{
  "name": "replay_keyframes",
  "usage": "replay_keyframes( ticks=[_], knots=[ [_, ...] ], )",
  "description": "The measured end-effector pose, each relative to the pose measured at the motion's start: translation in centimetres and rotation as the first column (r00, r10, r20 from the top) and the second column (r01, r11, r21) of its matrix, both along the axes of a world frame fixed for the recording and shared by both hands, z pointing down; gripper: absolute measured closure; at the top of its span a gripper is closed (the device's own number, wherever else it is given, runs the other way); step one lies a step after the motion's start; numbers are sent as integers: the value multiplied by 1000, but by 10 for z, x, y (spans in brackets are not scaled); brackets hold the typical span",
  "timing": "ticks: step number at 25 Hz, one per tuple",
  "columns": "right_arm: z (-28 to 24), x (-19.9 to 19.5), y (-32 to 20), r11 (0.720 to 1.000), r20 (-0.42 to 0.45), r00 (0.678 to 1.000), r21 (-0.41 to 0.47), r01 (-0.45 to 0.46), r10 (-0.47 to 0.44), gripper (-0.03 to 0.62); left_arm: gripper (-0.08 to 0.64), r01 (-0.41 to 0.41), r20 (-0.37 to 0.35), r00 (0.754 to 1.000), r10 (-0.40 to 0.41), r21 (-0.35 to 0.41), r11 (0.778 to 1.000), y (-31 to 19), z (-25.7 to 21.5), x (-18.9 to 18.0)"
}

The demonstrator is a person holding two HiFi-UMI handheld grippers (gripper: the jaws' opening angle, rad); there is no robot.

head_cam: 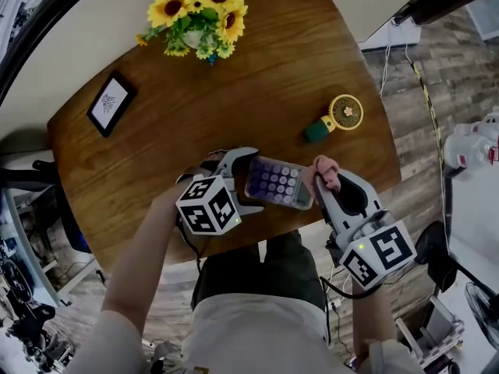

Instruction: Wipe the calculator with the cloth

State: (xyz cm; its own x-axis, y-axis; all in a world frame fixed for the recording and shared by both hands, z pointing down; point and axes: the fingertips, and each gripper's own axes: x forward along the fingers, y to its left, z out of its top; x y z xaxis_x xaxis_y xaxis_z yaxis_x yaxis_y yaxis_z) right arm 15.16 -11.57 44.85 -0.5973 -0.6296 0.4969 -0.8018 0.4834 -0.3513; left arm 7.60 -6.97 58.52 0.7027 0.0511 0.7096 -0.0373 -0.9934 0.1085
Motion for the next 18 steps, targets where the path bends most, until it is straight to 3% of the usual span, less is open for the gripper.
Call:
replay_keyframes(
  ticks=[4, 10, 18],
  knots=[
    [17, 4, 2, 1000, -11, 1000, -16, -17, 17, 525, 75, -64, 62, 996, 62, 30, 998, 2, 9, 1],
    [39, 9, 3, 998, -24, 998, -35, -50, 49, 525, 78, -38, 14, 999, 38, 46, 998, -1, 8, 1],
    [61, 12, -8, 998, -208, 977, -22, -59, 53, 525, 84, -37, -12, 999, 37, 53, 998, 0, 7, 1]
  ],
)
